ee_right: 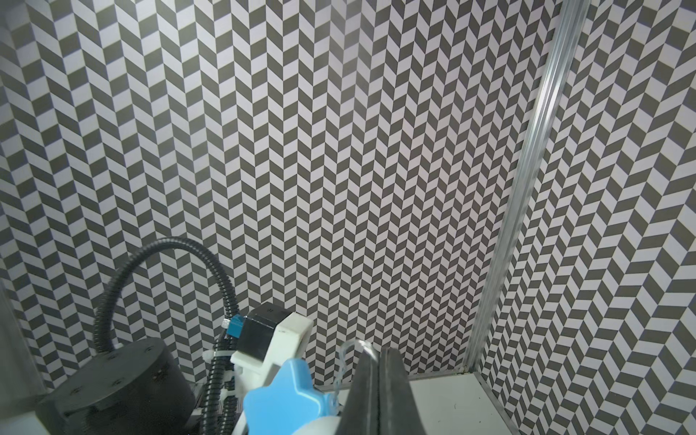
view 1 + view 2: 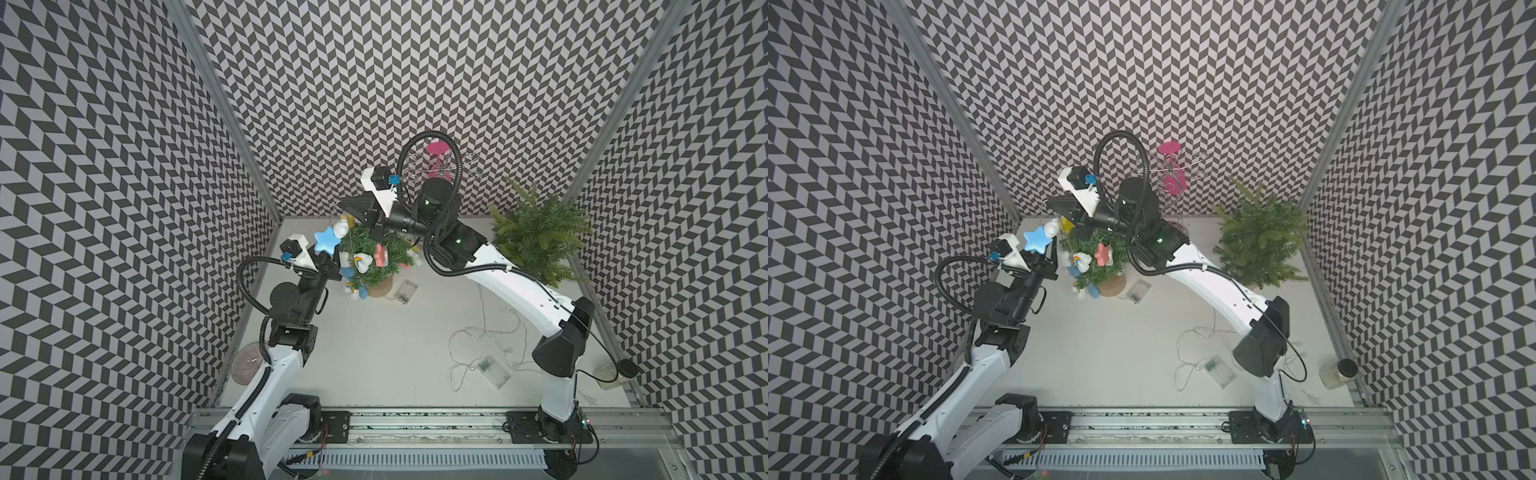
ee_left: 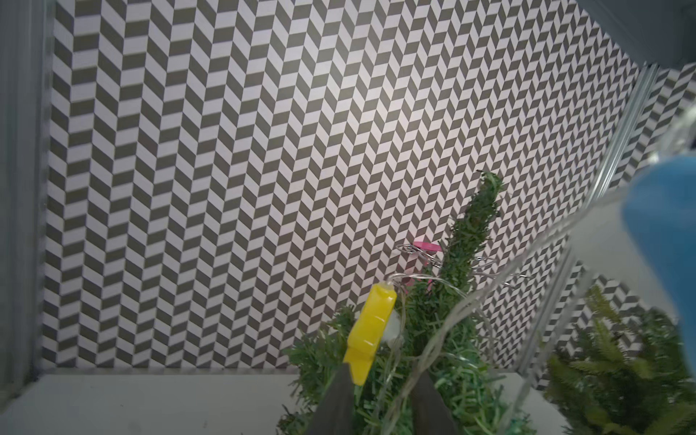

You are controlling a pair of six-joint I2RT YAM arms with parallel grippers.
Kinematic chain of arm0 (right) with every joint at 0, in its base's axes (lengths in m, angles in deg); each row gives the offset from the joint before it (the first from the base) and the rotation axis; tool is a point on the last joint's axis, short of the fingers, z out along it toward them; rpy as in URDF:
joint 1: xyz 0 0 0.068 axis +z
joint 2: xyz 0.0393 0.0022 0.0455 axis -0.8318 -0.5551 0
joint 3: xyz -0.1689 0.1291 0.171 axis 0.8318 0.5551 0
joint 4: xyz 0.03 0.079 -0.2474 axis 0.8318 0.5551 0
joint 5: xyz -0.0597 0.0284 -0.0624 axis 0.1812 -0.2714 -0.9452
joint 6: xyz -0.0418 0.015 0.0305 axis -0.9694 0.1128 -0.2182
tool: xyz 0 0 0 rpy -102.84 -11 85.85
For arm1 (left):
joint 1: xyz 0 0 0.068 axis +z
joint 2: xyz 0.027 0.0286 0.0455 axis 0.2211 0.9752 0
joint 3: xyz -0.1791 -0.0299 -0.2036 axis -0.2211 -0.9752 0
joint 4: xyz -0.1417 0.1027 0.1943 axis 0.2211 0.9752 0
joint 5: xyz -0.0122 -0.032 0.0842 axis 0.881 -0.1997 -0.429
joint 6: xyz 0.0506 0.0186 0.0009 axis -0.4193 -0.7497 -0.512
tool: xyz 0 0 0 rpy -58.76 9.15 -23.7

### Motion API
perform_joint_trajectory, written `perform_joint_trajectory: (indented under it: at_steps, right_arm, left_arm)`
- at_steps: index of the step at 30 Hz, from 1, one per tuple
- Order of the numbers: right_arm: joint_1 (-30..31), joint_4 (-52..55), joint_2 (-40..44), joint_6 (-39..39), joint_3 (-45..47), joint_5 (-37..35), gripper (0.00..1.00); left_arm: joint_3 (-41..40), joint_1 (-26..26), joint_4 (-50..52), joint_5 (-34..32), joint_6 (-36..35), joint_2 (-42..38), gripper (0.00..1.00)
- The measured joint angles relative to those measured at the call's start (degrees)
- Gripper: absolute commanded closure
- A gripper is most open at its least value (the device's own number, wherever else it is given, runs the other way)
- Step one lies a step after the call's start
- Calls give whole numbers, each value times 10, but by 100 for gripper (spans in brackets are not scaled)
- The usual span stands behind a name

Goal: Wrap string light around the christmas tree
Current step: Wrap the light string around the Christmas tree.

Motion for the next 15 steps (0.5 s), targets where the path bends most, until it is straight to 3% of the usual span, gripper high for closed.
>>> perform_joint_trajectory:
  at_steps: [6, 15]
  right_arm:
    - [-14, 3, 2, 3, 0, 4, 100]
    - [-30, 9, 2, -29, 0, -53, 100]
  left_arm:
    - [42, 48, 22, 12, 12, -11, 100]
    - [264, 72, 92, 30, 38, 87, 100]
